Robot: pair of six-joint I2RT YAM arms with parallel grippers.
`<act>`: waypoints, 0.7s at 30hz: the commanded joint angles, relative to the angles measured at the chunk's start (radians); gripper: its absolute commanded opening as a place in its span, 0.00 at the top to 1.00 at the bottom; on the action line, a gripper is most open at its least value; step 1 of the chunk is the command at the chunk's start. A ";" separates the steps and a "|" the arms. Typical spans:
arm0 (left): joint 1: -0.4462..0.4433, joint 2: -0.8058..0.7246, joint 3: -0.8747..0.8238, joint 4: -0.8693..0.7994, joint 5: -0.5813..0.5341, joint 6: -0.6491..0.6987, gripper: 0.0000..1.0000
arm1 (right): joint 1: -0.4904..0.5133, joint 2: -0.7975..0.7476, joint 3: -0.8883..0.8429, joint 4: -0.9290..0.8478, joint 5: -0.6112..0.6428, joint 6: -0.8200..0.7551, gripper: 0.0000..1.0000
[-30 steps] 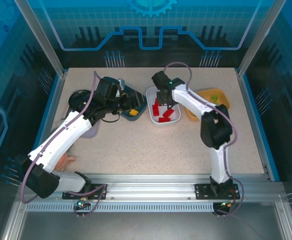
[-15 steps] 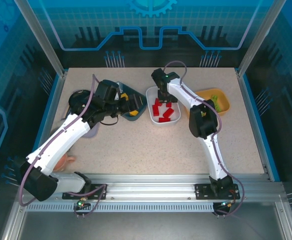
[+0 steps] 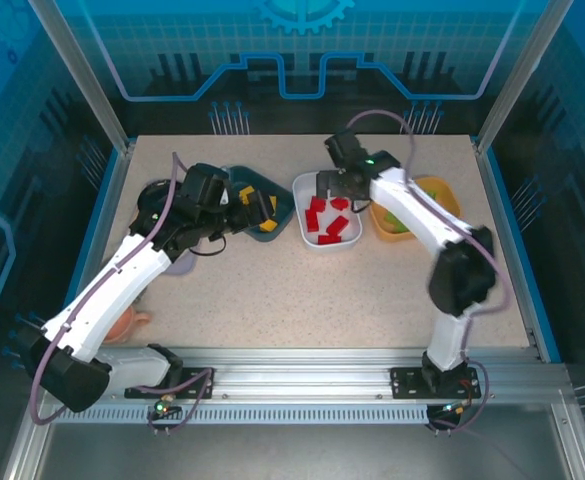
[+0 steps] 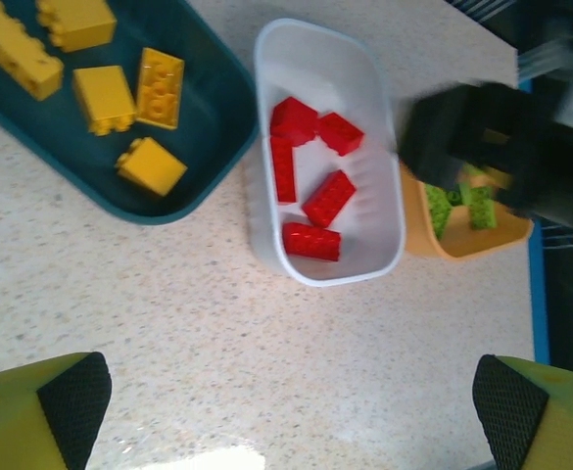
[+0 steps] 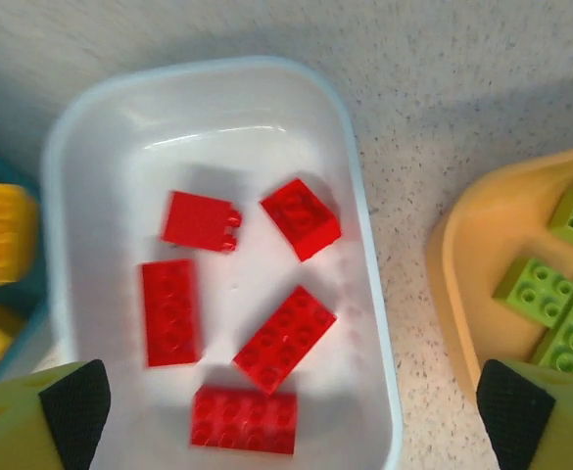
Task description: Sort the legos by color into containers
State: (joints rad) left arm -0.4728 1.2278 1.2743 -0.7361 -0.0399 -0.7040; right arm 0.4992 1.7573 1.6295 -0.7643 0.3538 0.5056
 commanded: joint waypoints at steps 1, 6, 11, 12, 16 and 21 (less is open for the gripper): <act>0.016 -0.068 -0.086 -0.062 -0.090 0.038 0.01 | 0.006 -0.239 -0.231 0.162 -0.033 -0.063 0.00; 0.018 -0.104 -0.169 -0.161 -0.423 -0.029 0.01 | -0.045 -0.467 -0.474 0.103 0.107 -0.025 0.00; 0.033 -0.183 -0.388 0.111 -0.536 0.283 0.01 | -0.220 -0.714 -0.854 0.405 0.044 -0.154 0.00; 0.034 -0.196 -0.429 0.150 -0.582 0.320 0.01 | -0.222 -0.746 -0.921 0.484 0.096 -0.204 0.00; 0.094 -0.242 -0.610 0.358 -0.625 0.451 0.01 | -0.273 -0.789 -1.118 0.714 0.139 -0.300 0.00; 0.245 -0.171 -0.708 0.502 -0.486 0.486 0.01 | -0.312 -0.651 -1.168 0.842 0.100 -0.338 0.00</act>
State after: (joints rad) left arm -0.2920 1.0149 0.5911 -0.4076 -0.5705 -0.3027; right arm 0.2119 1.0470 0.4793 -0.1253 0.4591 0.2245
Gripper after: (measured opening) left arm 0.989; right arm 0.999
